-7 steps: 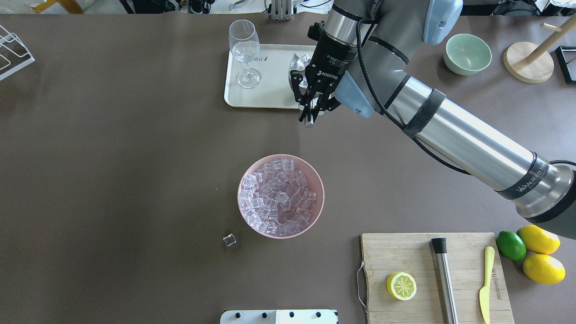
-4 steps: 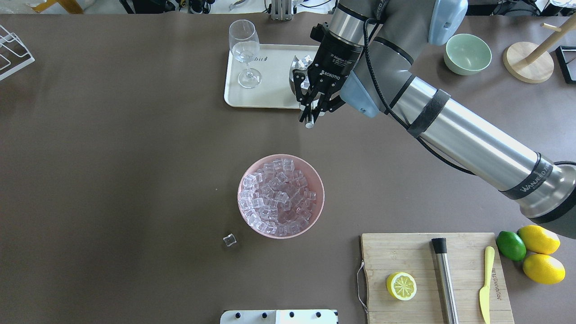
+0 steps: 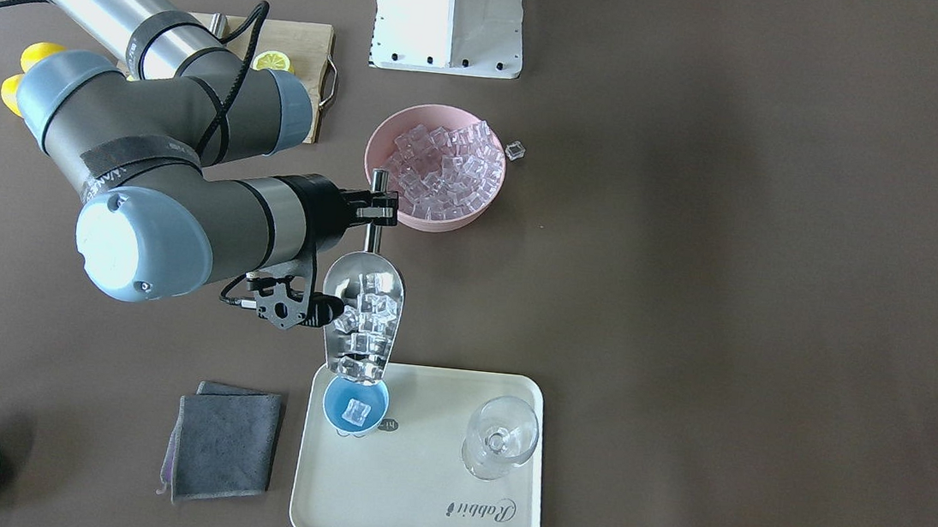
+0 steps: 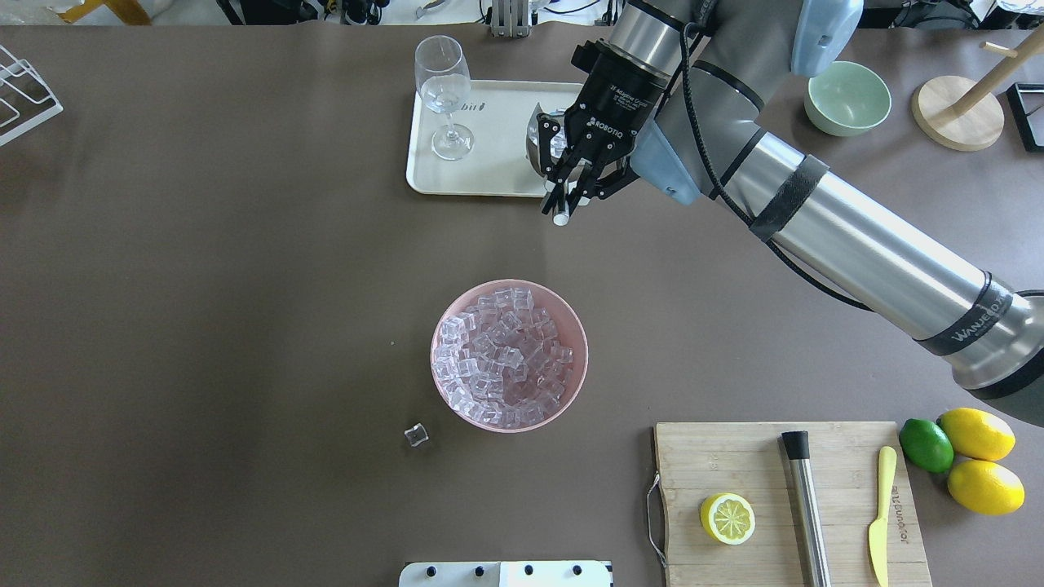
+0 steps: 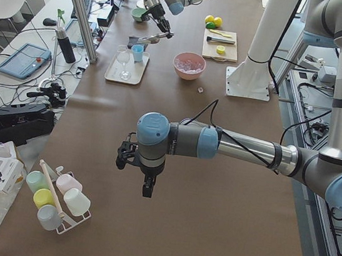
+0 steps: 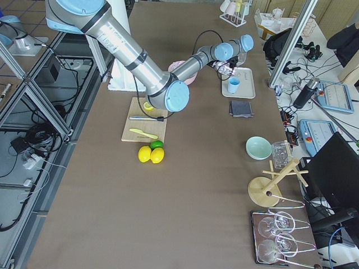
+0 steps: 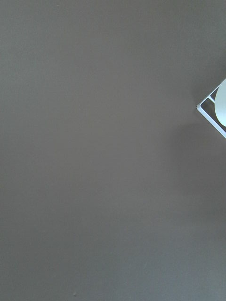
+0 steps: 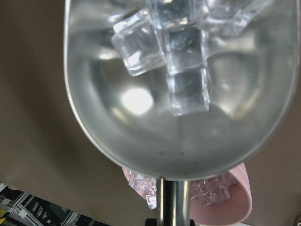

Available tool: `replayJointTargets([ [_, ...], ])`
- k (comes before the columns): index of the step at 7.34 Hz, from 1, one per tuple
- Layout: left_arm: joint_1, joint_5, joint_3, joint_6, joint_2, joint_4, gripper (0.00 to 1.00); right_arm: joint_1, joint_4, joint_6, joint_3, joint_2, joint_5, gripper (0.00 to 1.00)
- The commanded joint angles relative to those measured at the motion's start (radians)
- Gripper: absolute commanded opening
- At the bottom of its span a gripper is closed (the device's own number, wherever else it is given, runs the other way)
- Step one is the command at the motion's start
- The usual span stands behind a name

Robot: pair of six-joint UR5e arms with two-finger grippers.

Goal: Put ice in cup with scoop
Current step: 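Tilt the scoop with the right gripper to pour ice into the blue cup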

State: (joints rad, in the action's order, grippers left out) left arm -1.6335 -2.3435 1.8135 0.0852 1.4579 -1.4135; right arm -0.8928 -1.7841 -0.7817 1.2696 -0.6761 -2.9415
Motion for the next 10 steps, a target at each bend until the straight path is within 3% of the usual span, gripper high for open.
replayJointTargets([
  [1, -0.008, 0.001, 0.001, 0.001, -0.001, -0.001, 0.98, -0.006, 0.0, -0.008, -0.009, -0.003, -0.057, 0.0],
  [10, -0.029, 0.001, -0.003, 0.002, -0.004, -0.001, 0.98, -0.011, -0.009, -0.008, -0.009, -0.019, -0.143, 0.0],
])
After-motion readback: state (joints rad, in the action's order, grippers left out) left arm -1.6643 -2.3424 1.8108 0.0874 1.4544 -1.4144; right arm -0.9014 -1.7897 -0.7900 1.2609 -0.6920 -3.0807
